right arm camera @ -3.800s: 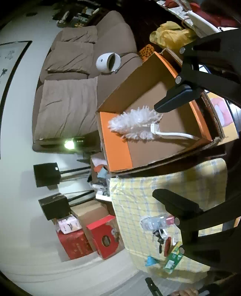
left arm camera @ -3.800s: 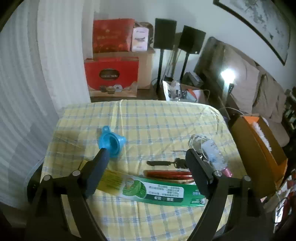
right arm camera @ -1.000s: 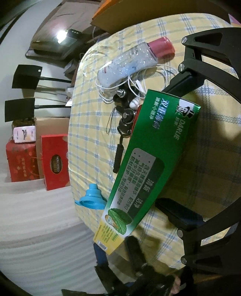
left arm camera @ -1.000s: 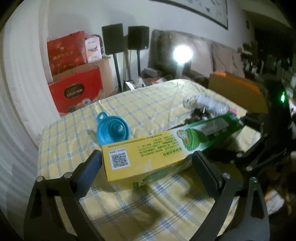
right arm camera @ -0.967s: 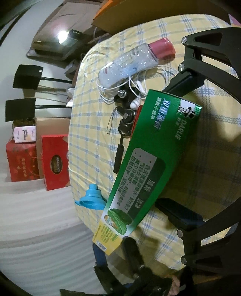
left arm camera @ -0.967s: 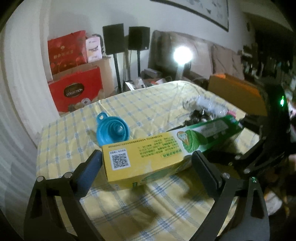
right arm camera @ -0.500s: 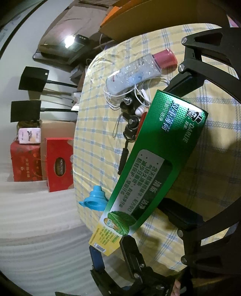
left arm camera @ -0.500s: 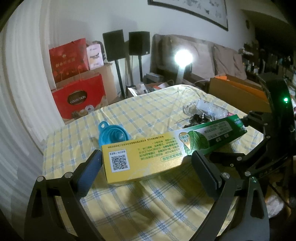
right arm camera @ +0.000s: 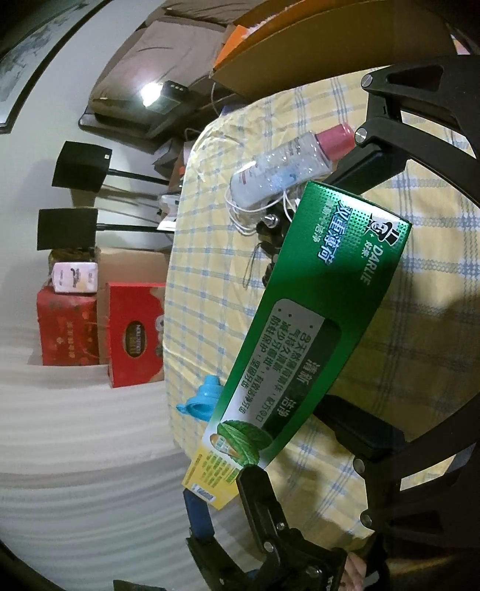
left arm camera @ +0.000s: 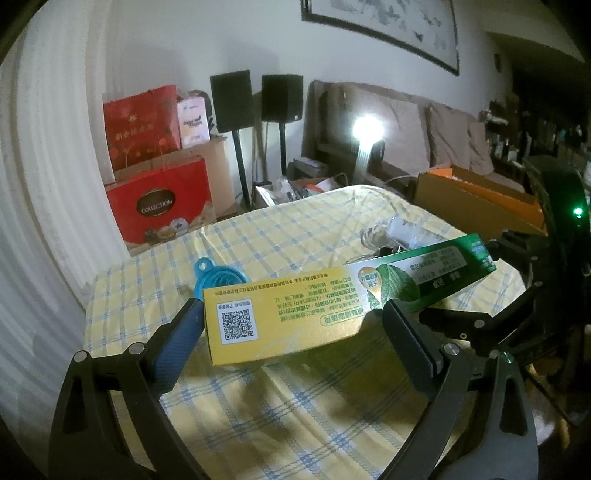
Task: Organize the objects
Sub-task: 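Lift the toothpaste box off the table with both tools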
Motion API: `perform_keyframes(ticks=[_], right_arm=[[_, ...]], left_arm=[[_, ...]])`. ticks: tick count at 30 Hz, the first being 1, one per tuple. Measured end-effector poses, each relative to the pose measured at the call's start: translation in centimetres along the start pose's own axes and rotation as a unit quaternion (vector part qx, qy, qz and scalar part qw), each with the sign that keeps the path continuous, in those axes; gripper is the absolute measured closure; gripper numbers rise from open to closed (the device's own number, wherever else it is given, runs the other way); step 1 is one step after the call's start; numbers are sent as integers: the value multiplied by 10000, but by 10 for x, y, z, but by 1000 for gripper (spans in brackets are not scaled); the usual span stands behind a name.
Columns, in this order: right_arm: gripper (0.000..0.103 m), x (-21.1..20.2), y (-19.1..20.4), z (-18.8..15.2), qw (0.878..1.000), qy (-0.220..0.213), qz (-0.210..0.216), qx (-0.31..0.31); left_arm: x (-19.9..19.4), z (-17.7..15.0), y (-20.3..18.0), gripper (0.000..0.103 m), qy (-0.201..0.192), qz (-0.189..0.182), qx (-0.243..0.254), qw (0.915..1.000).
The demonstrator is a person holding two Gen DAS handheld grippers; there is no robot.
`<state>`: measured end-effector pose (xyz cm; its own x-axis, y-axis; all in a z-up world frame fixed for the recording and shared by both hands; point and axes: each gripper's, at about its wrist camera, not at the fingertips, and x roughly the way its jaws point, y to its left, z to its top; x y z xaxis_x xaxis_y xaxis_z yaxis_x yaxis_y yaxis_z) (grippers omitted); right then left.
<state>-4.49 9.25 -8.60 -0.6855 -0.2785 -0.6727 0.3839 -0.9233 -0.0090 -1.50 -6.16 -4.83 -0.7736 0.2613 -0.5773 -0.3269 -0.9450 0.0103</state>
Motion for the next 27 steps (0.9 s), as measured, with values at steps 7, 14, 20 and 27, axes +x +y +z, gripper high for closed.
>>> perform_keyframes(ticks=[7, 14, 20, 27], right_arm=[[0, -12, -5, 3, 9999, -156, 2, 28], [0, -23, -9, 3, 9997, -245, 7, 59], [0, -33, -12, 4, 9993, -366, 10, 72], [0, -45, -16, 4, 9986, -509, 61, 127]], left_arm=[[-8, 7, -7, 7, -93, 47, 69, 9999], [-15, 13, -14, 7, -182, 34, 112, 9998], [-21, 19, -20, 7, -259, 78, 170, 9995], [-29, 25, -27, 7, -321, 91, 250, 9991]])
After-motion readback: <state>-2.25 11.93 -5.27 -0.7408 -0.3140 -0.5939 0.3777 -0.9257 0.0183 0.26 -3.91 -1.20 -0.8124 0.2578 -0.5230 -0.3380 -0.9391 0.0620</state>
